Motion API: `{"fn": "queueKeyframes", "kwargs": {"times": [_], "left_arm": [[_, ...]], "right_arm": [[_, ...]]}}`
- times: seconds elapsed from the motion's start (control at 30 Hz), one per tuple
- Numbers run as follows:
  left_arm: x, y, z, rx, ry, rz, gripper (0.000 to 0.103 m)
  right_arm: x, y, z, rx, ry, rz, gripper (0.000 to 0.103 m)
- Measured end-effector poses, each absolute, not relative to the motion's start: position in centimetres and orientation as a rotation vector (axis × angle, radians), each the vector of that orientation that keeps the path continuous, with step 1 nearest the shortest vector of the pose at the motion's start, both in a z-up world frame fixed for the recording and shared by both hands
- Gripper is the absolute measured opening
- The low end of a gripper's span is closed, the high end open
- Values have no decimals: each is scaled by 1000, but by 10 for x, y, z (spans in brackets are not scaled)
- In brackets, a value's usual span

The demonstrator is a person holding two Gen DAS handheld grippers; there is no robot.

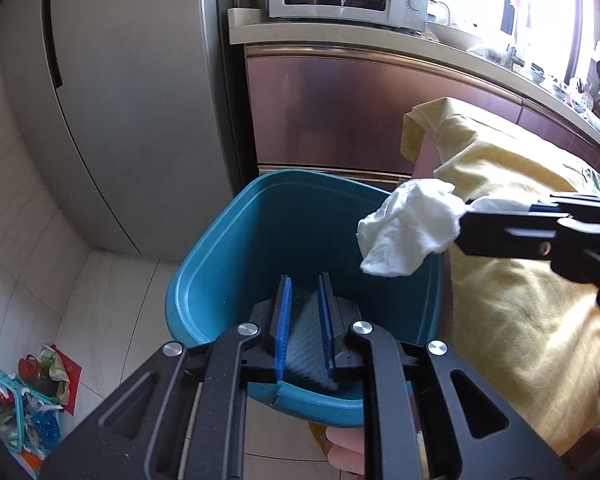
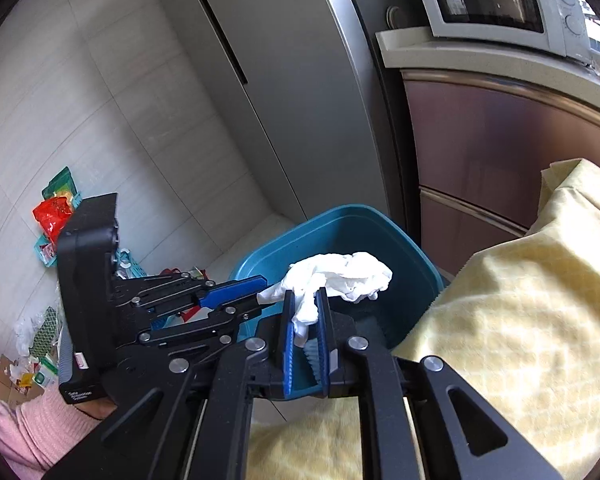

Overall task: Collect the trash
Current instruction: 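Carry both items to the teal bin and open both tools, then grasp the white paper cup with the left tool while the right tool grasps foam net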

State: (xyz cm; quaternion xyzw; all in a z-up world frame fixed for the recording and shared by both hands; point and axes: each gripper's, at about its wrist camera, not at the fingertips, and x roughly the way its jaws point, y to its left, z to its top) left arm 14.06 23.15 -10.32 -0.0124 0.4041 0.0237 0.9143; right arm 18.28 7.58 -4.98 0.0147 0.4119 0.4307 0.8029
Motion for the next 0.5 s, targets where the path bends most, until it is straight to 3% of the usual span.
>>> {"fn": "queueKeyframes", "kwargs": {"times": [0.13, 0.17, 0.33, 0.43, 0.5], "left_arm": [[139, 239, -104, -69, 820, 79, 14], [138, 241, -104, -80, 816, 84, 16], [129, 244, -98, -92, 792, 94, 23], [120, 242, -89, -90, 759, 81, 30], [115, 238, -82, -95, 733, 61, 41]], "right_arm": [[187, 86, -60, 26, 930, 899, 20], [188, 86, -62, 34, 941, 890, 27], [185, 79, -60, 65, 929, 874, 29], [179, 68, -55, 78, 911, 871, 29], [173, 57, -51, 81, 889, 868, 33]]}}
